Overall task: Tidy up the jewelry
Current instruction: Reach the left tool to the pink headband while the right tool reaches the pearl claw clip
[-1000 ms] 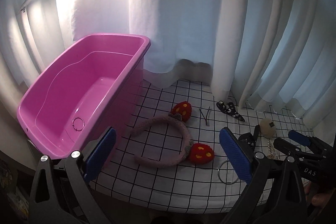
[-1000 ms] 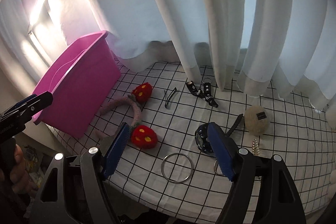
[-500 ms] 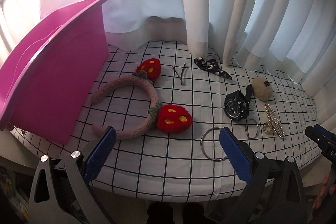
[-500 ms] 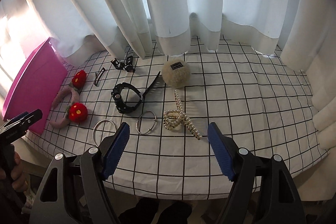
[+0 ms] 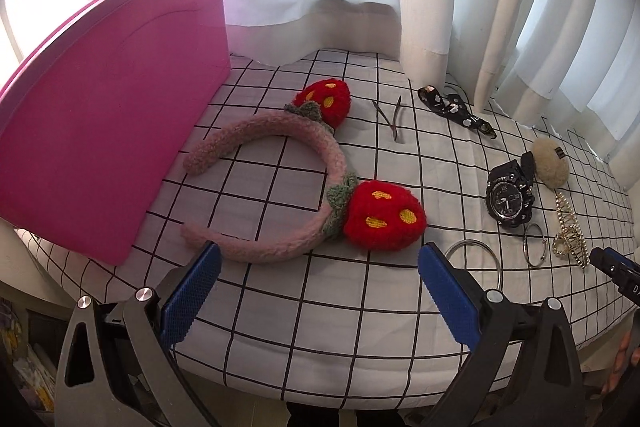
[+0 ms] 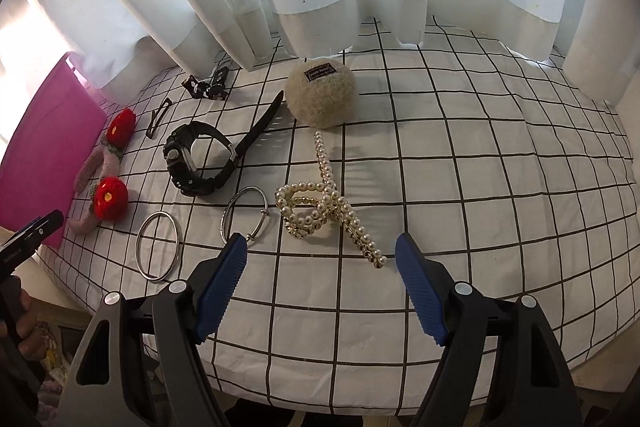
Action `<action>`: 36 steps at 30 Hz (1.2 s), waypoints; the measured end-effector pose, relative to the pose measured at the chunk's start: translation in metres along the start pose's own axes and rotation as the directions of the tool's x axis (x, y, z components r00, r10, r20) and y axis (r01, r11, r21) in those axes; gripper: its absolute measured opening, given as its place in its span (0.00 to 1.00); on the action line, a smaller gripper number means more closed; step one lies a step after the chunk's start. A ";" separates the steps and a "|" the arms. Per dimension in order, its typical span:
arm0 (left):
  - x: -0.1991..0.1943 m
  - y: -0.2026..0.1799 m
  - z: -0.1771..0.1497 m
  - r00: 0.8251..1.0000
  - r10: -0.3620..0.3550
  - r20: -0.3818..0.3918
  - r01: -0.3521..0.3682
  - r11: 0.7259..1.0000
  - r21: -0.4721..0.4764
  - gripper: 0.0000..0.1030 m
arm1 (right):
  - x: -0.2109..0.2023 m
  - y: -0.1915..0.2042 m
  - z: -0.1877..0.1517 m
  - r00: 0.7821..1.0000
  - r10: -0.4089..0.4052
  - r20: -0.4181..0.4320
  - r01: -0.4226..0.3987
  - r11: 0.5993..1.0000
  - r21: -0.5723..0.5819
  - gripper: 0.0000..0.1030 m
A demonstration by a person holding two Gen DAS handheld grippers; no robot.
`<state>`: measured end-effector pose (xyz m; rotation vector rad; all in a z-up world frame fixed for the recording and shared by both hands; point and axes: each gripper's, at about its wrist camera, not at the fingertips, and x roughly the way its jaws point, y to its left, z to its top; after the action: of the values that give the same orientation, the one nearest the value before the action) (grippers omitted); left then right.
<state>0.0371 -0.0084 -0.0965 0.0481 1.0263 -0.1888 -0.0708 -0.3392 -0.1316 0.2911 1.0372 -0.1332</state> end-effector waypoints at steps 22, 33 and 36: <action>0.069 -0.011 0.052 1.000 -0.024 -0.005 0.024 0.999 0.022 0.94 | 0.033 -0.001 0.009 0.999 -0.046 -0.017 0.046 0.999 -0.011 0.71; 0.099 -0.014 0.056 0.998 -0.020 -0.063 0.021 1.000 0.014 0.94 | 0.054 -0.004 0.013 0.997 -0.065 -0.039 0.064 0.997 -0.035 0.71; 0.106 -0.012 0.056 0.997 -0.019 -0.080 0.019 1.000 -0.004 0.94 | 0.058 -0.002 0.015 0.996 -0.079 -0.035 0.077 0.995 -0.056 0.71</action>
<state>0.1360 -0.0415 -0.1572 0.0435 1.1078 -0.2036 -0.0297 -0.3439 -0.1749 0.2037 1.0875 -0.1701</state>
